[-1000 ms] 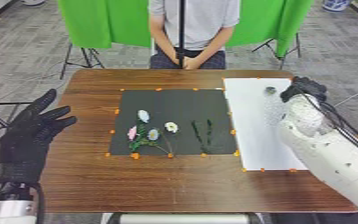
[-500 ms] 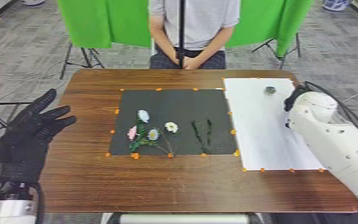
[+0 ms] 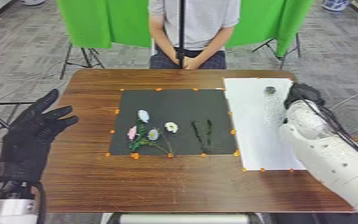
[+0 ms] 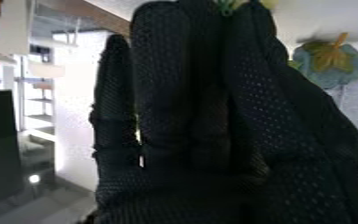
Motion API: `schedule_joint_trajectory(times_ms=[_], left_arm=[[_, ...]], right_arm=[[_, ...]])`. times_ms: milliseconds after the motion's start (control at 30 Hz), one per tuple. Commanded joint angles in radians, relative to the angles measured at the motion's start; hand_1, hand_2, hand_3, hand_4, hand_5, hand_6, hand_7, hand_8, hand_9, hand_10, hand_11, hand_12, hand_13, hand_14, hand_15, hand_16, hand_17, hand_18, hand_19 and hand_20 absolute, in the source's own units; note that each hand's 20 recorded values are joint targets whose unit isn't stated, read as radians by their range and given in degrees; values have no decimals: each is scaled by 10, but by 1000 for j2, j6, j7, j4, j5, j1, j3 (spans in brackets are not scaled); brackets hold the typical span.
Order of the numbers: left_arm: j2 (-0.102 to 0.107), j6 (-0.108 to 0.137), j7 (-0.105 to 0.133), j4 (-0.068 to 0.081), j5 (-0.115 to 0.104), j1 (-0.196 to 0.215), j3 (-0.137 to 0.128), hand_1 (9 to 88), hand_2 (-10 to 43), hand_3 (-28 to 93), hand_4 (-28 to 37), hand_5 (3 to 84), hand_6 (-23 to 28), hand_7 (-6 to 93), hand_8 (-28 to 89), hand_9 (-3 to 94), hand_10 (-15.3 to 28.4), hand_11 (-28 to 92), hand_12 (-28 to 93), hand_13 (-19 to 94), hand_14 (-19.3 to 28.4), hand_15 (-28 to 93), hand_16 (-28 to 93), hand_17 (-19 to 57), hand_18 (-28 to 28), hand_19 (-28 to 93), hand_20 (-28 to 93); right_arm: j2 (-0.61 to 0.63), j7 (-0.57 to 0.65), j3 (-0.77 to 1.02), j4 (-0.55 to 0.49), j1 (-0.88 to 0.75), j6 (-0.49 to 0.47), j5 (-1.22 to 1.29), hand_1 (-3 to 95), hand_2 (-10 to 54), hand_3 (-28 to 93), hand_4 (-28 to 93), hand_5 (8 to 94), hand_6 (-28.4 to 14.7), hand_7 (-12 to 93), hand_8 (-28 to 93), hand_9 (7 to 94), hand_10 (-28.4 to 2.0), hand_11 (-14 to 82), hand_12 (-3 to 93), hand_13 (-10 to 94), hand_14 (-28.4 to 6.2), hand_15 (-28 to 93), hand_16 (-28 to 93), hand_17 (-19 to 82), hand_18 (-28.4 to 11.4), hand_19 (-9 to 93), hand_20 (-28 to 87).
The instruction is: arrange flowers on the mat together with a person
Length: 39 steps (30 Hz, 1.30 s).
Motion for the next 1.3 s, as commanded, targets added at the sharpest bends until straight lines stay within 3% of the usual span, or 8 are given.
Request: schedule_joint_trajectory(times_ms=[33, 300, 600, 867, 1067, 1100, 1300], left_arm=[[-2, 6, 12, 2, -4, 24, 6, 178, 62, 766, -283, 332, 58, 155, -111, 359, 197, 256, 107, 261, 283, 565, -103, -87, 240, 515, 142], [-22, 1, -6, -12, 10, 37, -17, 179, 63, 765, -283, 333, 58, 155, -110, 359, 198, 257, 106, 261, 282, 565, -103, -87, 240, 514, 141], [-30, -7, -21, -17, 16, 37, -23, 179, 63, 765, -283, 332, 58, 156, -111, 359, 198, 257, 106, 261, 283, 566, -104, -87, 240, 515, 141], [-33, -15, -35, -10, 19, 19, -17, 179, 63, 766, -283, 333, 59, 155, -111, 360, 199, 257, 107, 261, 283, 566, -104, -87, 240, 516, 142], [-39, -25, -50, -3, 26, 13, -13, 181, 63, 767, -283, 333, 59, 156, -111, 360, 199, 256, 107, 261, 284, 566, -104, -87, 240, 515, 141], [-34, -17, -41, -4, 18, 14, -9, 181, 64, 767, -283, 334, 59, 155, -111, 360, 199, 256, 107, 261, 284, 566, -104, -87, 240, 515, 141], [-29, -19, -41, -4, 15, 16, -12, 183, 62, 770, -283, 334, 59, 156, -111, 360, 198, 258, 107, 261, 283, 566, -104, -87, 240, 516, 141]], right_arm=[[18, -23, -4, -38, -38, 126, -23, 644, -95, 560, -283, 862, 39, 158, 20, 933, -53, 86, 345, 806, -11, 473, 285, 326, -133, 754, 79], [24, -88, 40, -252, -99, 240, -71, 635, -95, 584, -283, 868, 36, 154, 28, 936, -49, 94, 354, 814, -3, 468, 304, 328, -123, 749, 89], [-96, -200, -3, -425, -170, 182, -50, 618, -95, 612, -283, 870, 36, 154, 30, 937, -46, 94, 356, 817, -2, 462, 314, 325, -124, 745, 98], [-211, -230, -90, -408, -193, 91, -49, 602, -95, 634, -283, 863, 35, 155, 33, 937, -41, 94, 359, 815, -11, 469, 312, 317, -129, 745, 107], [-221, -232, -132, -375, -178, 84, -39, 586, -95, 651, -283, 852, 35, 159, 32, 937, -45, 103, 369, 806, -20, 488, 303, 307, -134, 746, 114], [-219, -229, -137, -372, -172, 86, -40, 585, -95, 652, -283, 851, 36, 160, 32, 937, -45, 103, 370, 804, -20, 491, 302, 305, -134, 746, 115], [-211, -212, -133, -373, -173, 48, -49, 580, -95, 662, -283, 841, 42, 160, 20, 933, -50, 102, 376, 790, -23, 504, 295, 296, -137, 743, 118]])
